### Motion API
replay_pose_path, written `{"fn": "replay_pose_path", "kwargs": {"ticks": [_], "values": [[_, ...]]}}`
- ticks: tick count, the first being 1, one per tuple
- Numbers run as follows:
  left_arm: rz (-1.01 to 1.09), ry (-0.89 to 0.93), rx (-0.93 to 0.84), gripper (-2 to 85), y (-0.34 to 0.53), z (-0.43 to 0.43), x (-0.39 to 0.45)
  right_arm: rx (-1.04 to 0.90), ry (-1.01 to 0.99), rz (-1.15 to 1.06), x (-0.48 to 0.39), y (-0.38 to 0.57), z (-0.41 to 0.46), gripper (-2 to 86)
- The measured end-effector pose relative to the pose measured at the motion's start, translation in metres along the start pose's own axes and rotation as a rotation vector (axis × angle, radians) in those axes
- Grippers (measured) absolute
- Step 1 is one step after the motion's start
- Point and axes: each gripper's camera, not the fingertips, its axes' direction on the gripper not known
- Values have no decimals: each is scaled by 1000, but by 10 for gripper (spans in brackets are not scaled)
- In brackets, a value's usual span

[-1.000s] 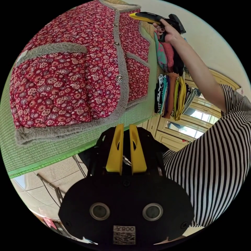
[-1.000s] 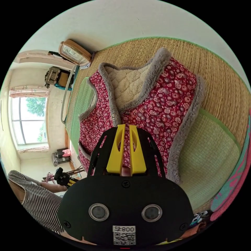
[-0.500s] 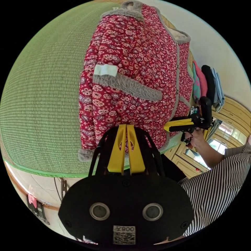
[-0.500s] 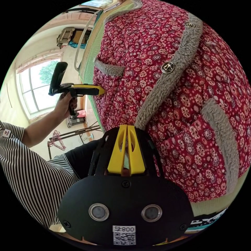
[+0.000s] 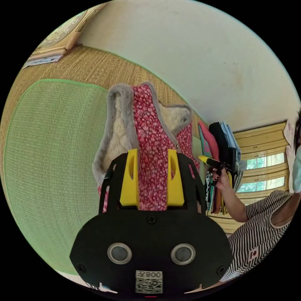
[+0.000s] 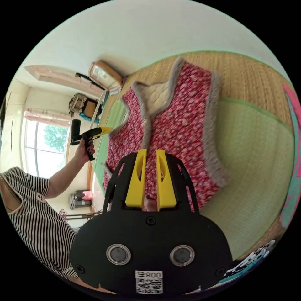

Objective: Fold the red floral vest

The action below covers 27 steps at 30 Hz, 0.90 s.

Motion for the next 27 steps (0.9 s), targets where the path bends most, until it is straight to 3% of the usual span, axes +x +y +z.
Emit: {"fn": "replay_pose_path", "kwargs": {"ticks": [5, 10, 17, 23, 27], "values": [[-148, 109, 50, 132, -55, -2, -35, 148, -24, 116, 69, -40, -39, 93], [-93, 141, -19, 69, -76, 0, -25, 67, -110, 170, 111, -65, -27, 90], [20, 366, 47, 29, -88, -48, 2, 96, -217, 102, 108, -59, -45, 50], [-7, 295, 115, 26, -101, -88, 0, 116, -148, -28, 72, -62, -59, 32], [-142, 251, 94, 32, -108, -77, -18, 28, -48, 91, 101, -81, -33, 29]]}}
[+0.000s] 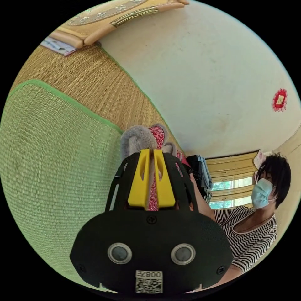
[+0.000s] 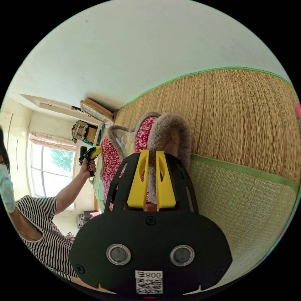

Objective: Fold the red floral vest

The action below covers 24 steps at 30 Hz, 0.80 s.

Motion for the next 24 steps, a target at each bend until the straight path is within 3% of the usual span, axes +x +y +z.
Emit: {"fn": "replay_pose_path", "kwargs": {"ticks": [3, 6, 11, 12, 17, 20, 24], "values": [[-32, -1, 35, 46, 1, 4, 3, 4, 19, 58, 19, 0, -3, 28], [20, -126, 106, 67, 11, -4, 32, 52, -38, 82, 31, 5, -14, 27], [239, -261, 179, 75, 37, 12, 115, 57, -61, 80, 35, 6, -17, 26], [276, -247, 159, 74, 39, 21, 125, 57, -57, 74, 35, 6, -17, 26], [463, -200, -357, 79, 35, 157, 167, 73, -85, 78, 37, 9, -21, 27], [496, -298, -484, 71, 36, 200, 176, 70, -77, 68, 33, 11, -22, 28], [527, -309, -442, 40, 44, 192, 193, 81, -89, 58, 26, 13, -26, 27]]}}
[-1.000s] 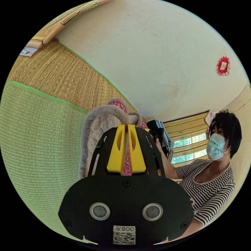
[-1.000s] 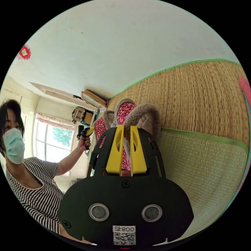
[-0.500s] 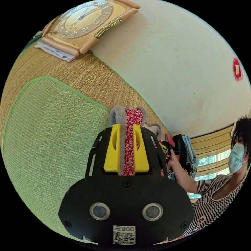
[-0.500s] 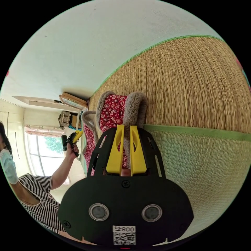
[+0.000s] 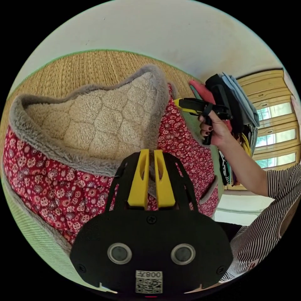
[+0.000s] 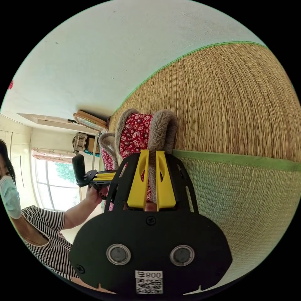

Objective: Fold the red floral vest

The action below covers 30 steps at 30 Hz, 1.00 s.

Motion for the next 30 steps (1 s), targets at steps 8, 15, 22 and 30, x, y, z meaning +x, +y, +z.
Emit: {"fn": "replay_pose_path", "kwargs": {"ticks": [8, 15, 22, 30], "values": [[-87, -37, 34, 29, 21, 4, 5, -38, 103, -33, -22, -1, 7, 23], [-81, -55, 63, 29, 30, 11, 21, 149, 280, -27, -54, 27, -27, 6], [-154, -126, 276, 24, 58, -35, 24, 72, 448, -279, -124, 17, 31, 1], [-324, -295, 189, 6, 54, -28, -39, -87, 723, -380, -147, 20, 110, 1]]}}
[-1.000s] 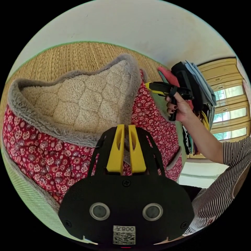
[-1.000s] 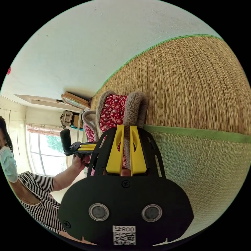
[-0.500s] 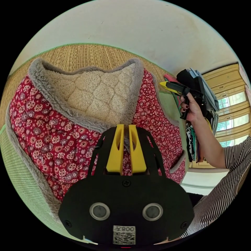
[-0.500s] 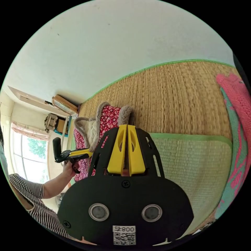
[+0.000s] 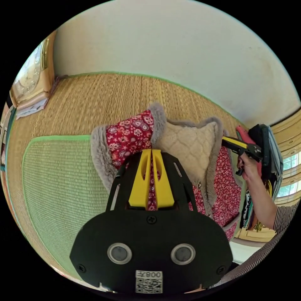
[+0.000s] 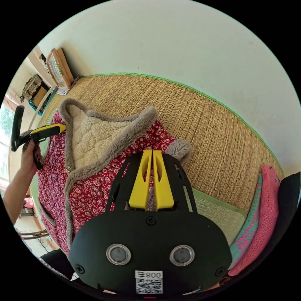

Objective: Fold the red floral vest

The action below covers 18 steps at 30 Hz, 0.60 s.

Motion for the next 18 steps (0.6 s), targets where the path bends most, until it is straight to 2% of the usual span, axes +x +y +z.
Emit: {"fn": "replay_pose_path", "kwargs": {"ticks": [6, 10, 14, 18], "values": [[-30, 114, 91, 2, 23, -20, -9, -8, -116, 72, 4, 2, -1, 1], [-19, 156, 171, 2, 71, -58, -9, 95, -192, 97, 6, 27, -30, 1], [-69, 77, 75, 2, 132, -65, -15, 148, -318, 84, -3, 72, -55, 1], [-186, 3, -38, 1, 160, -45, -38, -7, -319, 66, -27, 117, -35, 0]]}}
